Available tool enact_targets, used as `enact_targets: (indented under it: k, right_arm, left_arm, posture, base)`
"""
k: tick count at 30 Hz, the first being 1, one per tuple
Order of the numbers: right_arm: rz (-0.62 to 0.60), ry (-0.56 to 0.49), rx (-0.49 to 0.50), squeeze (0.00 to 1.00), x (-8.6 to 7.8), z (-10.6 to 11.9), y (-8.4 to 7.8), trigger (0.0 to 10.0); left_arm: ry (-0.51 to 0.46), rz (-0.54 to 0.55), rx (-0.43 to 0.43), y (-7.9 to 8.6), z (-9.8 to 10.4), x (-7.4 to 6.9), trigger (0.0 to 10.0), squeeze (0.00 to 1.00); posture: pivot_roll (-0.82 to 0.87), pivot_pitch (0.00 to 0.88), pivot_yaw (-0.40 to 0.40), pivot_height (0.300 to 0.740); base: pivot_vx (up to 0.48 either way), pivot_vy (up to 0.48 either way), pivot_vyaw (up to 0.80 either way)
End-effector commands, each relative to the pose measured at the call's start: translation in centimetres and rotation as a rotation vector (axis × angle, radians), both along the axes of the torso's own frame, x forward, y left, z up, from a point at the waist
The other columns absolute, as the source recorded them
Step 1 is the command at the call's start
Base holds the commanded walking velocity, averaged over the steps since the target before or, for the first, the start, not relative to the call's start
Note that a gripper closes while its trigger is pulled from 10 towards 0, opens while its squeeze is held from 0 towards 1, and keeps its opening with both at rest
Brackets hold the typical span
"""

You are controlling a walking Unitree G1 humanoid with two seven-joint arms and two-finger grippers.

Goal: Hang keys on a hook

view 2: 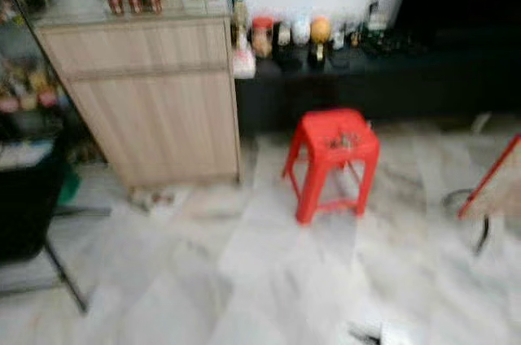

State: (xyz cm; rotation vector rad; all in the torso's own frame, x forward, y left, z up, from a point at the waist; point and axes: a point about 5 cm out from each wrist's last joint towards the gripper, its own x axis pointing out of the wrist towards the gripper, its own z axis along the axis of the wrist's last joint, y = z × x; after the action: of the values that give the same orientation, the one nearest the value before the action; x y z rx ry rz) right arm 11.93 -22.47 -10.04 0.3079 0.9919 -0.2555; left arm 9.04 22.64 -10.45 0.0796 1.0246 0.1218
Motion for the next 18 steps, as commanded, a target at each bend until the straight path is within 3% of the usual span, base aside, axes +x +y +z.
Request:
enact_targets:
  k: [1, 15, 18]
  right_arm:
    - [-0.025, -0.006, -0.011, 0.0, -0.15, 0.12, -0.69, 10.0]
    - [-0.003, -0.011, -0.01, 0.0, 0.25, 0.21, -0.57, 10.0]
    - [-0.006, -0.011, -0.011, 0.0, 0.3, 0.21, -0.51, 10.0]
  left_arm:
    - [-0.004, 0.009, -0.008, -0.07, 0.01, 0.19, 10.0, 0.0]
    - [-0.002, -0.002, -0.009, 0.08, 0.09, 0.5, 10.0, 0.0]
    - [0.025, 0.003, -0.035, 0.02, -0.04, 0.34, 10.0, 0.0]
  posture:
    - [-0.04, 0.0, -0.012, 0.74]
    - [-0.04, 0.0, 0.004, 0.74]
    - [-0.05, 0.0, 0.007, 0.74]
  base:
    - [0.0, -0.292, 0.0]
    - [0.0, -0.29, 0.0]
    - [0.0, 0.0, 0.0]
